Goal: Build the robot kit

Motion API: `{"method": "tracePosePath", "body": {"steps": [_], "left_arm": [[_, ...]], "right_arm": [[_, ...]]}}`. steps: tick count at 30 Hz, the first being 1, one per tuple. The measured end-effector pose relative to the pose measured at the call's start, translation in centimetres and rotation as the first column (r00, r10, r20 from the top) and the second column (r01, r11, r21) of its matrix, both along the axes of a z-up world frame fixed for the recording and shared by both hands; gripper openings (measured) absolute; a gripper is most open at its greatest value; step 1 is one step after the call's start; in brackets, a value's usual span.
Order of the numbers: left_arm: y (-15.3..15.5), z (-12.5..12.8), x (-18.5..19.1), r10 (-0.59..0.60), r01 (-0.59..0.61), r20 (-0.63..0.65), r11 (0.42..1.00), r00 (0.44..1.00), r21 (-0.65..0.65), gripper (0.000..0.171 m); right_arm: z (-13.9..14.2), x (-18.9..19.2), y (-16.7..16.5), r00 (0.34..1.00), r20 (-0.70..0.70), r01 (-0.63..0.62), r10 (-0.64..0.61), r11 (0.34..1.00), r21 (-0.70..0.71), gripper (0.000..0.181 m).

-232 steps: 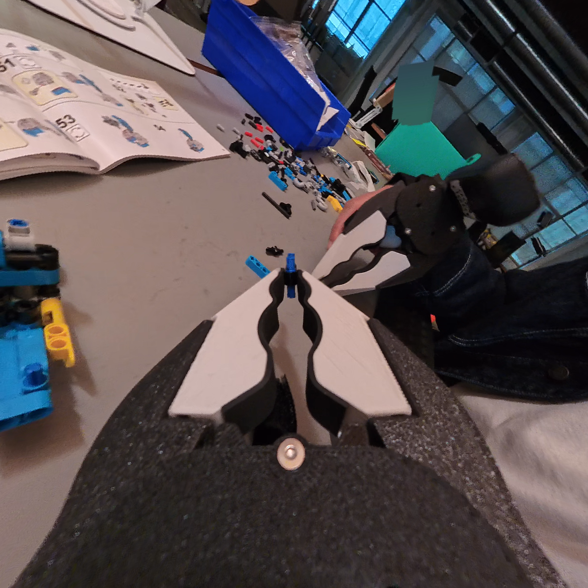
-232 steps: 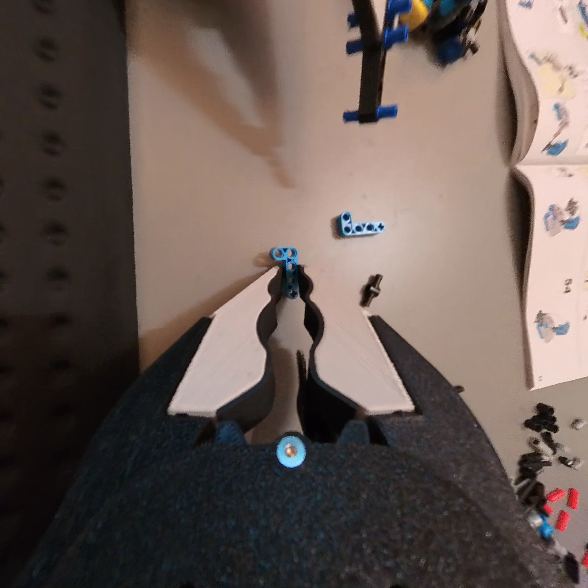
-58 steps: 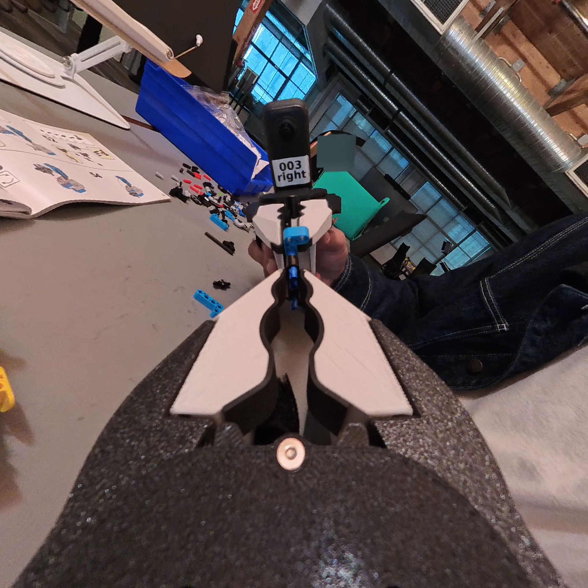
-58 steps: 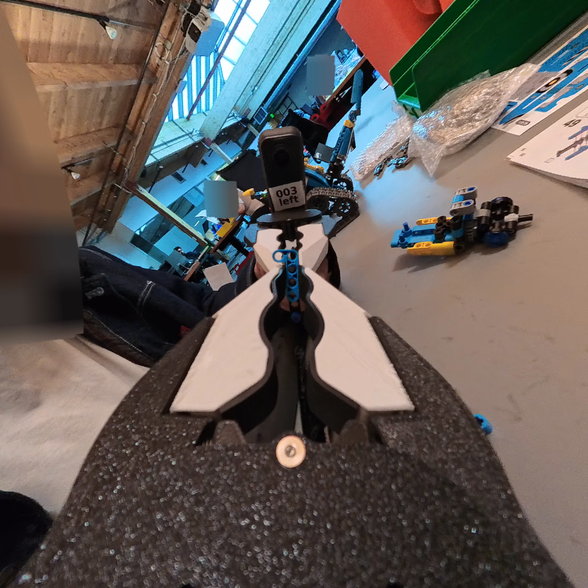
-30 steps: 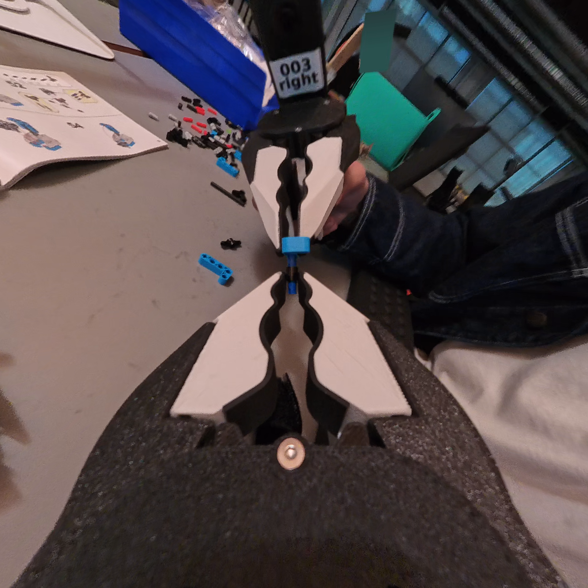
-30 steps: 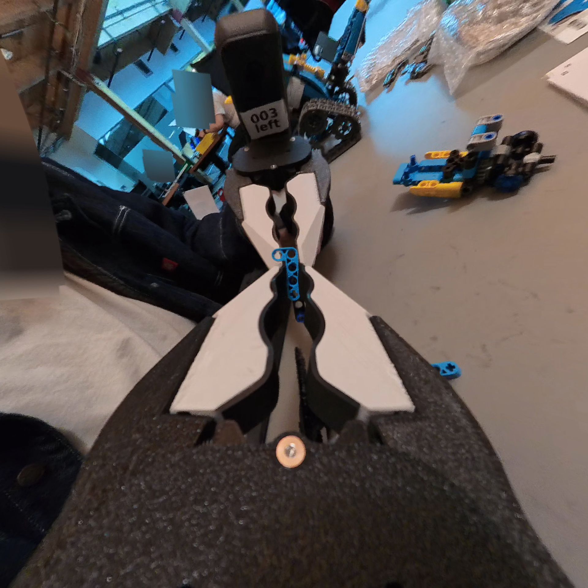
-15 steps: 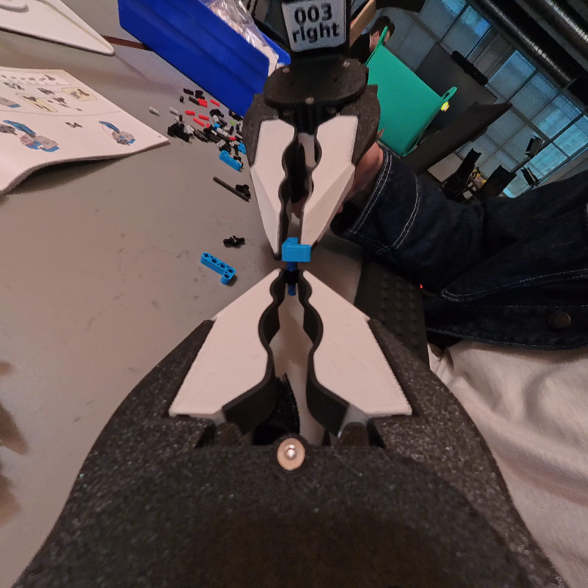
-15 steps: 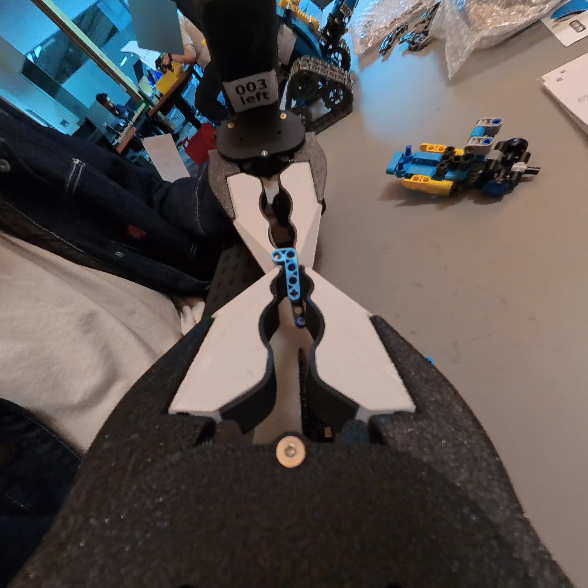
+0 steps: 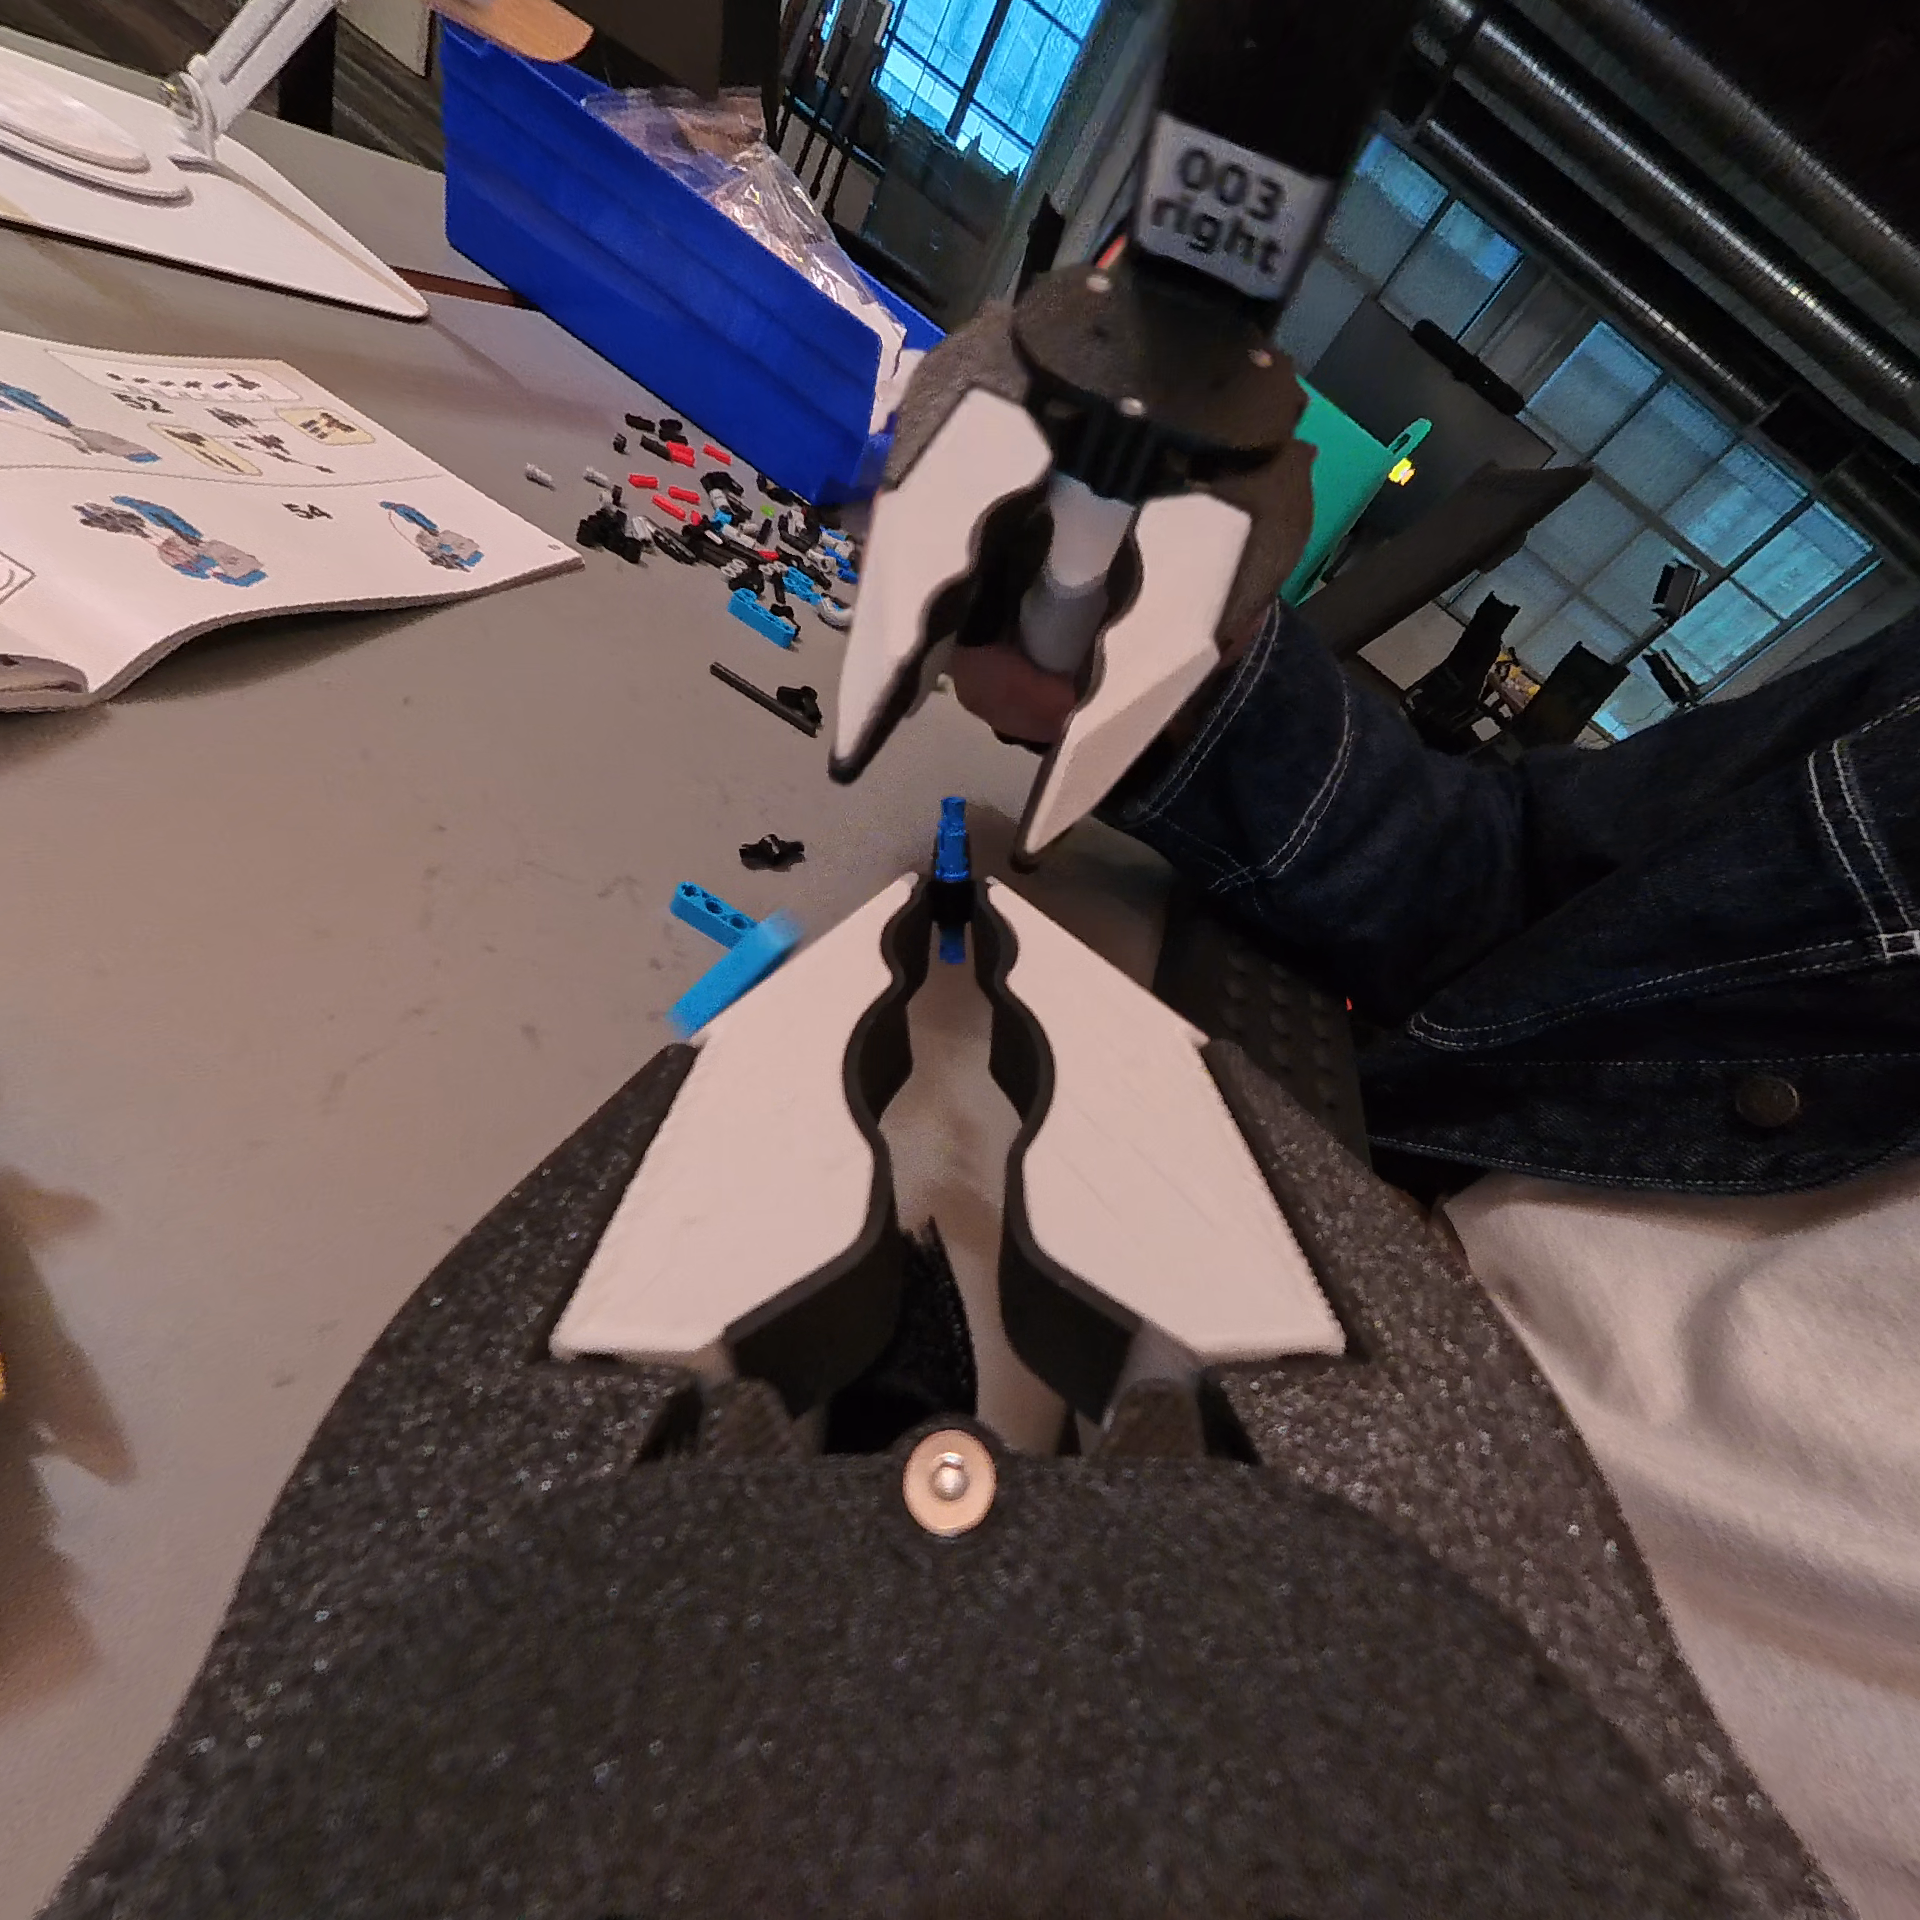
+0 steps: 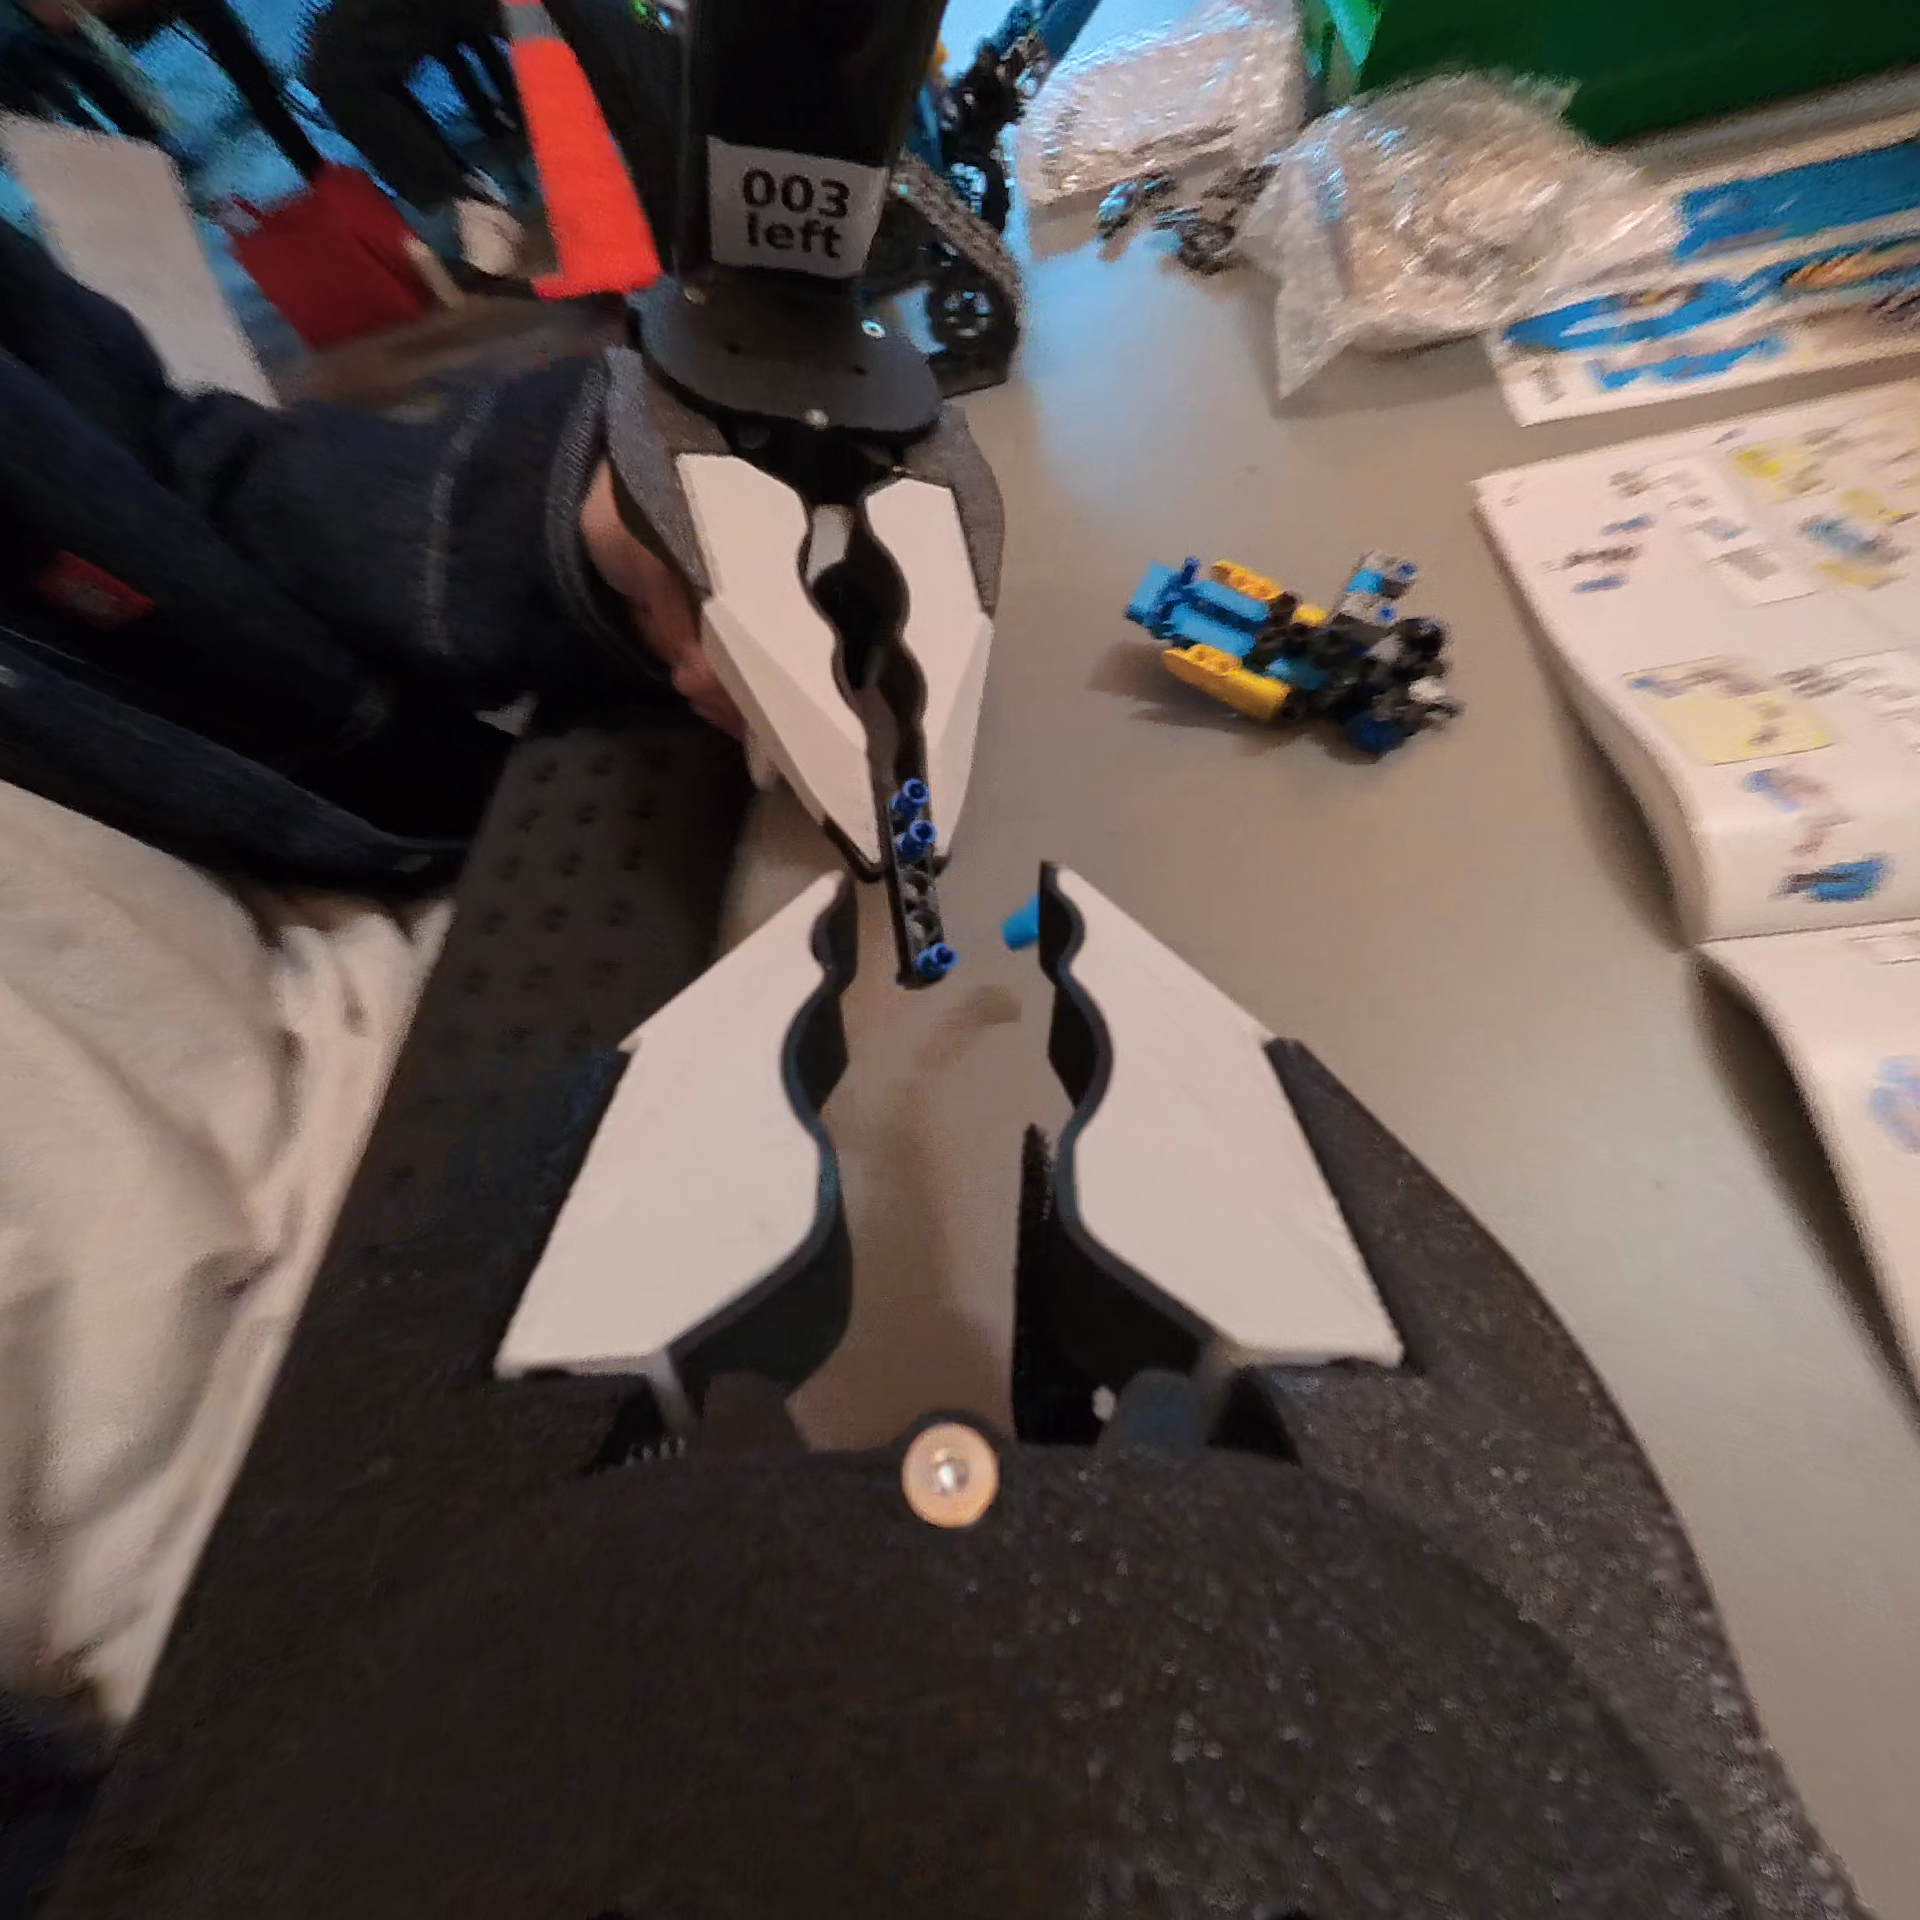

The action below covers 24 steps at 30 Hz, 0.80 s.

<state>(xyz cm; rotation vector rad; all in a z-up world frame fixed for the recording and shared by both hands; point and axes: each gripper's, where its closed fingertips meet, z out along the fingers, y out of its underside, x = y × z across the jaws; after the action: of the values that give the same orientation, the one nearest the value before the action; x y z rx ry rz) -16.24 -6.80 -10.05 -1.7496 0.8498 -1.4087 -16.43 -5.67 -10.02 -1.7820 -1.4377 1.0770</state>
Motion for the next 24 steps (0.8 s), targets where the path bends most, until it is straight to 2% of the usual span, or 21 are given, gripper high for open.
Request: {"method": "tracePosePath", "body": {"steps": [3, 4, 5, 9, 12, 17, 24], "left_arm": [[0.4, 0.0, -0.3, 0.020, -0.020, 0.010, 1.000, 1.000, -0.022, 0.007], [0.6, 0.0, -0.5, 0.030, -0.030, 0.016, 0.999, 0.999, -0.033, 0.007], [1.0, 0.0, -0.7, 0.047, -0.046, 0.020, 0.998, 0.999, -0.046, 0.007], [2.6, -0.7, -1.8, 0.131, -0.129, 0.006, 0.984, 0.991, -0.119, 0.007], [3.8, -1.2, -2.7, 0.215, -0.217, -0.033, 0.971, 0.976, -0.100, 0.007], [4.7, -0.3, -4.0, 0.295, -0.294, 0.006, 0.953, 0.955, -0.079, 0.007], [4.4, 0.3, -4.2, 0.325, -0.325, -0.006, 0.945, 0.946, 0.026, 0.007]], "right_arm": [[-0.3, 0.5, 0.6, 0.998, 0.059, 0.014, -0.029, 0.972, 0.235, 0.033], [-0.4, 0.7, 0.7, 0.997, 0.064, 0.029, -0.048, 0.966, 0.258, 0.036], [-0.5, 0.8, 0.6, 0.997, 0.059, 0.029, -0.045, 0.969, 0.245, 0.039], [-1.3, 2.1, 3.3, 0.978, 0.060, 0.183, -0.201, 0.958, 0.222, 0.036], [-2.1, 2.8, 5.2, 0.955, 0.081, 0.263, -0.286, 0.939, 0.221, 0.035], [-4.2, 3.3, 8.1, 0.909, 0.144, 0.370, -0.392, 0.916, 0.158, 0.036], [-5.5, 0.4, 12.4, 0.895, 0.248, 0.326, -0.370, 0.923, 0.203, 0.034]]}}
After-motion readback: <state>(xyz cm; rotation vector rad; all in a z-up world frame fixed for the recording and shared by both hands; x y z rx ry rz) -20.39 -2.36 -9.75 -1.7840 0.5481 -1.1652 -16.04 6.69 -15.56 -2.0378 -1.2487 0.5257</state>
